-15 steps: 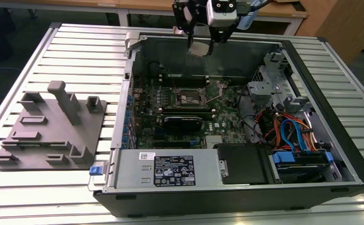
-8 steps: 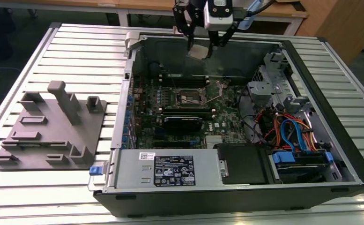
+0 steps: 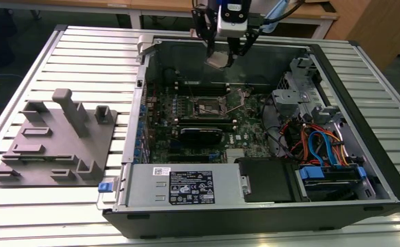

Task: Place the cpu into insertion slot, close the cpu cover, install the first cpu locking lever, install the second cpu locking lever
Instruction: 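Place the cpu into insertion slot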

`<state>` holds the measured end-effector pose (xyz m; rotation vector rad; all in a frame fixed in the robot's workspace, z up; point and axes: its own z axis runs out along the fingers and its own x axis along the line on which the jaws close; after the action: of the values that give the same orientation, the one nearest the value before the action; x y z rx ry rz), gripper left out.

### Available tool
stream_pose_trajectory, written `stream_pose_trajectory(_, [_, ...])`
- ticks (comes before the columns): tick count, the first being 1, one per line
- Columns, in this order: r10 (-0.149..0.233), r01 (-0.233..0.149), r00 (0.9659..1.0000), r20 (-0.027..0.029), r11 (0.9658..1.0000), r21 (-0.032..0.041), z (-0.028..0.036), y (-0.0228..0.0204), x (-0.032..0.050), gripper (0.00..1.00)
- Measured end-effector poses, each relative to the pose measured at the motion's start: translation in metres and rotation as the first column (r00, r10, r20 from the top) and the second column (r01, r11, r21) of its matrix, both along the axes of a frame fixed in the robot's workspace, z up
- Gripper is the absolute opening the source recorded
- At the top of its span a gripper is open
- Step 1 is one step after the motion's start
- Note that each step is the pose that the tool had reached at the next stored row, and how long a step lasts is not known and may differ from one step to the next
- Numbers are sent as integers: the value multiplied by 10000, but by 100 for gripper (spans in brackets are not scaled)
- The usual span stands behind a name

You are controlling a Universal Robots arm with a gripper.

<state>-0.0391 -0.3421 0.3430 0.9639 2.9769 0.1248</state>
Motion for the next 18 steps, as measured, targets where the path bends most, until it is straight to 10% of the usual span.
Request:
stream_pose_trajectory(11, [-1627,1627,9867,0,9867,-4,-86,0,0,54])
stream_pose_trajectory(18, [-2022,2022,9793,-1,9793,-6,-105,0,0,54])
